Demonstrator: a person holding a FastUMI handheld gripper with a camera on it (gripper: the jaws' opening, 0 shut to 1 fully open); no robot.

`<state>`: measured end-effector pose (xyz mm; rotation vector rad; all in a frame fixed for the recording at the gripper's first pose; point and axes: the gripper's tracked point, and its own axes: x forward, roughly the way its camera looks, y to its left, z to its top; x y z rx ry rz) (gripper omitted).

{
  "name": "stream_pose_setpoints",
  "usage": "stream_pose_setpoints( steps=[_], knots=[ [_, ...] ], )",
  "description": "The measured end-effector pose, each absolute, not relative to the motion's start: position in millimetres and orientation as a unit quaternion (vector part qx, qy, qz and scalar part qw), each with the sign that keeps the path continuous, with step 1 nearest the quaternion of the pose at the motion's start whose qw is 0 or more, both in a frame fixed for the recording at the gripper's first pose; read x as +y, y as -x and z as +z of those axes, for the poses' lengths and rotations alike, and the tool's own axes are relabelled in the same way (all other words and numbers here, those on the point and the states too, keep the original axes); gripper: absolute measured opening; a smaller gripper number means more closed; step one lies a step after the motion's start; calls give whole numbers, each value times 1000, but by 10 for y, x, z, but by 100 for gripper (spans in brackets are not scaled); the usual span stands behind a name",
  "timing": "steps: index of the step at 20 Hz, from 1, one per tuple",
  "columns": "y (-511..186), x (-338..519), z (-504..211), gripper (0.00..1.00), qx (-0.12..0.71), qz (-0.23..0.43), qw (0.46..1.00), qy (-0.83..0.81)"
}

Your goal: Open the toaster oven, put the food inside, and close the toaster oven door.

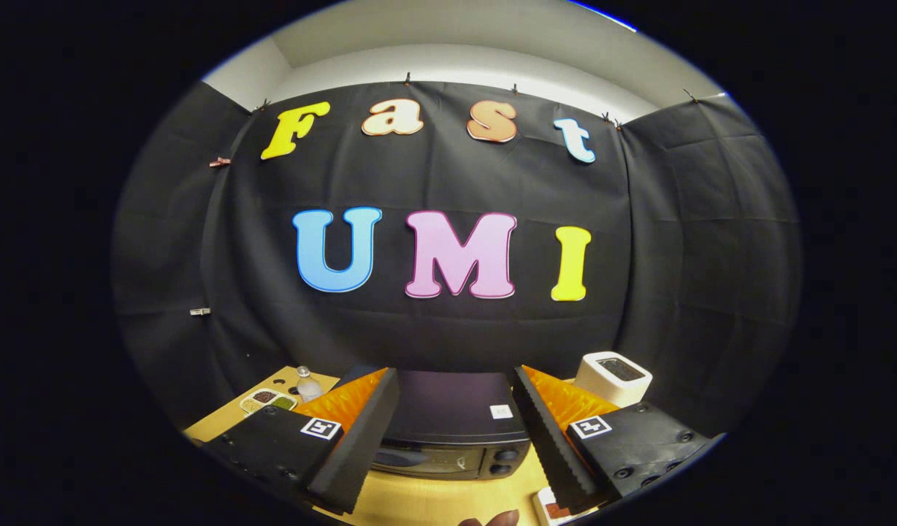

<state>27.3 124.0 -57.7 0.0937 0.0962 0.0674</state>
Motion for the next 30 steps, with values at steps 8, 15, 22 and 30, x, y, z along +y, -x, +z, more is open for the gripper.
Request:
stream_pose_setpoints(
  steps=[8,15,22,30],
  knots=[
    [-584,1866,-1681,98,163,33,984,-55],
    [-691,2108,-2270,98,230,38,972,-40],
    [-655,2121,-2279,99,222,33,974,-40],
    [-115,2103,-2425,99,241,32,968,-55]
  ],
)
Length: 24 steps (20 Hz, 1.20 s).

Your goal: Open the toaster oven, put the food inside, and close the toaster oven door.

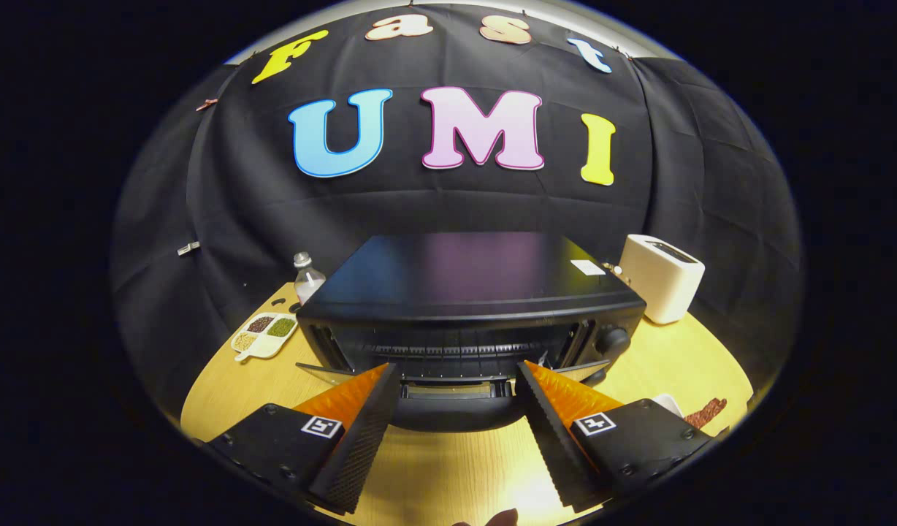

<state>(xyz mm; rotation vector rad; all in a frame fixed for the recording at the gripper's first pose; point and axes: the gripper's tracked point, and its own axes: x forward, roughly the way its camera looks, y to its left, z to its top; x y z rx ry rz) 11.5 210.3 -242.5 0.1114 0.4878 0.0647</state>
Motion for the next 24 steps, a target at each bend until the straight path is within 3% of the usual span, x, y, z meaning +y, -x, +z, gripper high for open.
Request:
stream_pose_setpoints(
  steps=[16,24],
  knots=[
    [835,2111,-3429,99,394,49,917,-32],
    [795,2091,-3181,99,366,73,927,-37]
  ],
)
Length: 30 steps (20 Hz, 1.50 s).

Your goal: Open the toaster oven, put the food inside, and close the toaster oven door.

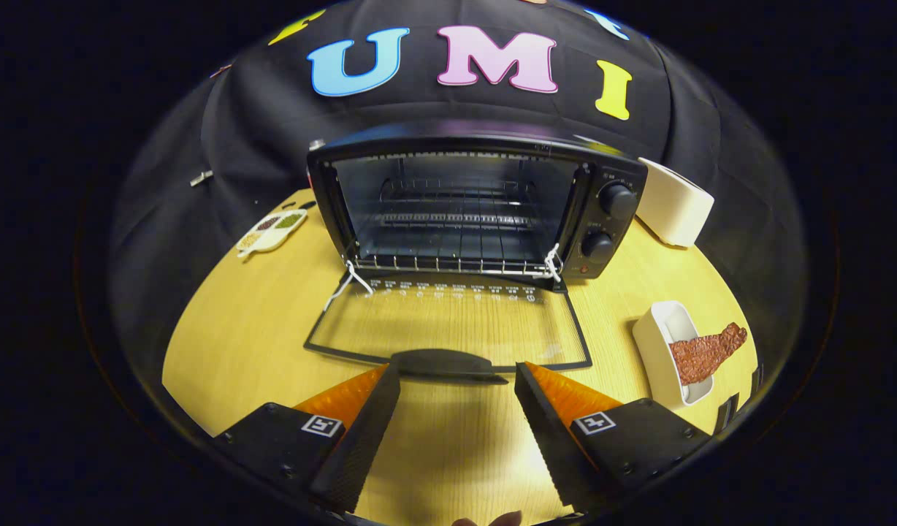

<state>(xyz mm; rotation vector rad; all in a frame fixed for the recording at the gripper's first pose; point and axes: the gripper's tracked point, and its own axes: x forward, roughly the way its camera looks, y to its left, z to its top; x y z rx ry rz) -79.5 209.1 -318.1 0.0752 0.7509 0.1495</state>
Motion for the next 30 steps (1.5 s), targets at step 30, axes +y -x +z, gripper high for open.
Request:
stream_pose_setpoints(
  steps=[30],
  knots=[
    [595,-1203,-2760,99,456,180,867,-90]
  ],
)
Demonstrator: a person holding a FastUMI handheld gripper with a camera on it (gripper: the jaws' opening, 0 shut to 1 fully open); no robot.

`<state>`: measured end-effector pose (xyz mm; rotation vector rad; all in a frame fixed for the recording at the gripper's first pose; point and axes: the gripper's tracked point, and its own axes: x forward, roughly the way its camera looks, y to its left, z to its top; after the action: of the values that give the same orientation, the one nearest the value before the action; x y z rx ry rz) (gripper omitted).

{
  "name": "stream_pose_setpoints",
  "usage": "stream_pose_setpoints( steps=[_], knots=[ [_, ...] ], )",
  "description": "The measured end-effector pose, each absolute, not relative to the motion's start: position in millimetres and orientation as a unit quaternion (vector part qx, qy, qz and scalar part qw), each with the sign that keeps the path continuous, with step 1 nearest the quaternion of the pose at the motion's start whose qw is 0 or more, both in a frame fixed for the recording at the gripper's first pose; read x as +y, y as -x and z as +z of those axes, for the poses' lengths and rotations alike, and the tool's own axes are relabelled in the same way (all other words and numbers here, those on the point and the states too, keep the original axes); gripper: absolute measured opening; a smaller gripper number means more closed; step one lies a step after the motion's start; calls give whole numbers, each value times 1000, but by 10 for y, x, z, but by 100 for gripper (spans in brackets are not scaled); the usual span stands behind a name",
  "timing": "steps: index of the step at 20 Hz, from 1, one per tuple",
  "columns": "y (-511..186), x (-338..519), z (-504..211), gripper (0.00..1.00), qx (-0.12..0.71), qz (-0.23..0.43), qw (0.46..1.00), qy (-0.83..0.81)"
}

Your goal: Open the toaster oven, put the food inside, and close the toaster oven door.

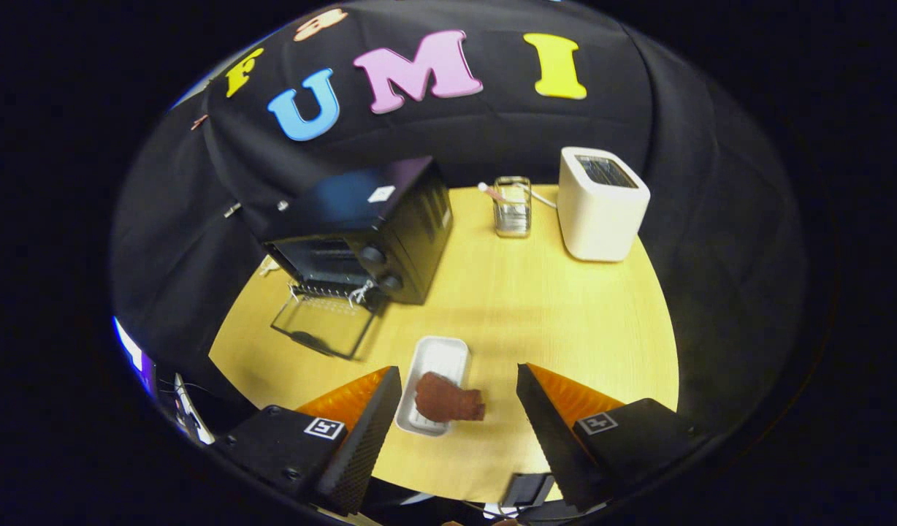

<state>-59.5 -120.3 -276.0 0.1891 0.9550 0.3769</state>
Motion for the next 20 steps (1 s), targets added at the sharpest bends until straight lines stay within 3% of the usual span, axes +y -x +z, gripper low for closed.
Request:
stream_pose_setpoints(
  steps=[6,7,8,9,10,14,20],
  knots=[
    [726,-1040,-3528,96,567,203,781,-166],
    [756,-1003,-3605,92,575,208,772,-172],
    [763,-972,-3661,79,579,211,768,-174],
    [744,-979,-3739,74,580,206,770,-166],
    [748,-976,-3777,58,584,208,768,-163],
    [707,-956,-3710,21,580,194,768,-188],
    [748,-955,-3675,17,575,185,780,-165]
  ],
)
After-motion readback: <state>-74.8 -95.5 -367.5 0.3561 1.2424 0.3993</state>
